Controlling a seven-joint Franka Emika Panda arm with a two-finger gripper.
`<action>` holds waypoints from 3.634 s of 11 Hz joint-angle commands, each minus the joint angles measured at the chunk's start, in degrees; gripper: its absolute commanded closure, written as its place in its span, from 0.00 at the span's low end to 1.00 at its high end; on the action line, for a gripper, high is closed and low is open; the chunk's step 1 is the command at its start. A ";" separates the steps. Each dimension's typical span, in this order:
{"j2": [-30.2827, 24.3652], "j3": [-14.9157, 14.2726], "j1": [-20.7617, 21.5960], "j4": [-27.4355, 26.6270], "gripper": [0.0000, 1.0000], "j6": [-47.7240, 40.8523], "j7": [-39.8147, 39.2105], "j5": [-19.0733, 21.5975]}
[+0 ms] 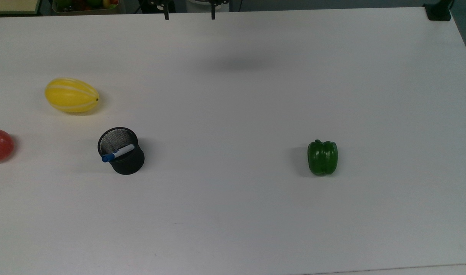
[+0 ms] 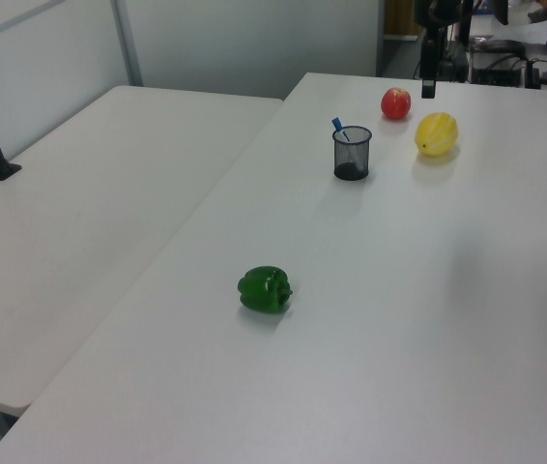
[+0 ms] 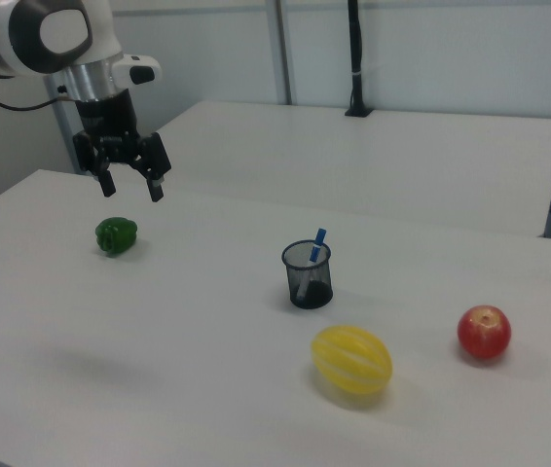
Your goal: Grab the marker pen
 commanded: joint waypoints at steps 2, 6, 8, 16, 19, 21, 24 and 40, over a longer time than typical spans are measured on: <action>-0.27 -0.23 0.22 0.33 0.00 -1.34 0.86 0.08; -0.18 -0.57 0.04 0.42 0.00 -1.34 0.77 0.08; 0.00 -0.84 -1.01 0.42 0.00 -1.08 0.16 -0.01; 5.52 -1.10 -8.12 0.77 0.00 13.12 0.68 -0.01; 9.91 -1.10 -10.50 0.77 0.00 23.49 0.42 -0.10; 13.07 -1.10 -12.08 0.77 0.00 31.39 0.33 -0.10; 18.35 -1.10 -13.23 0.77 0.00 42.75 0.77 -0.27; 29.35 -1.10 -14.55 0.33 0.73 66.25 0.68 -0.27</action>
